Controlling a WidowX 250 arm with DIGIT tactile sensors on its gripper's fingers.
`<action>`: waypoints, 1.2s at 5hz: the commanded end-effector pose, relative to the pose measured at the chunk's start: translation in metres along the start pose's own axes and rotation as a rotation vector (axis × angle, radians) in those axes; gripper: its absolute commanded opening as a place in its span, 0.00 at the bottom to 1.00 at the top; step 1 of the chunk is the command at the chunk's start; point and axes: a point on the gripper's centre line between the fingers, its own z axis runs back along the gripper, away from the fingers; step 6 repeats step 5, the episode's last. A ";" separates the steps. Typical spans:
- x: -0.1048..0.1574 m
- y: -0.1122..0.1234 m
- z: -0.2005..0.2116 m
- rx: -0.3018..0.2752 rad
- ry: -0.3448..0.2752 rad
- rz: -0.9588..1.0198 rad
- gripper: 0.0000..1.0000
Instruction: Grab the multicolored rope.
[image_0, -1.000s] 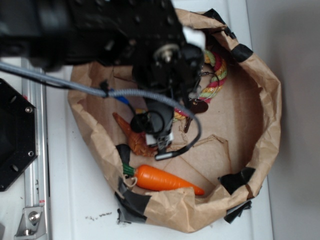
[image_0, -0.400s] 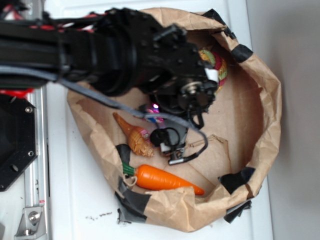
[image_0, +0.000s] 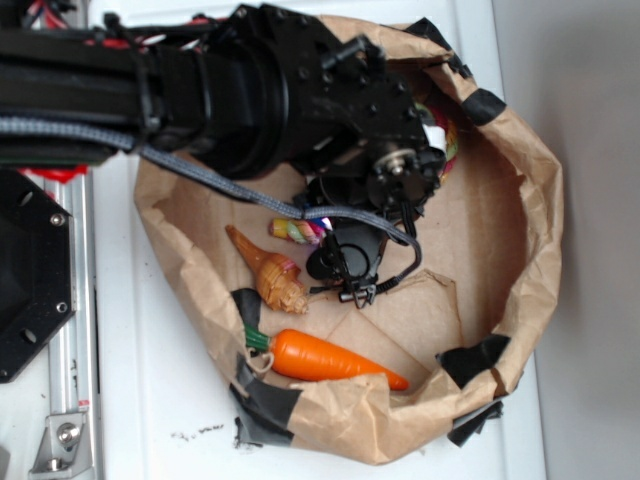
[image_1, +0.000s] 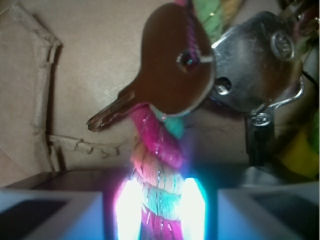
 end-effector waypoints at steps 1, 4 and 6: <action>-0.001 -0.020 0.098 0.097 -0.221 -0.111 0.00; -0.012 -0.070 0.175 0.178 -0.065 -0.067 0.00; -0.010 -0.065 0.175 0.160 -0.071 -0.065 0.00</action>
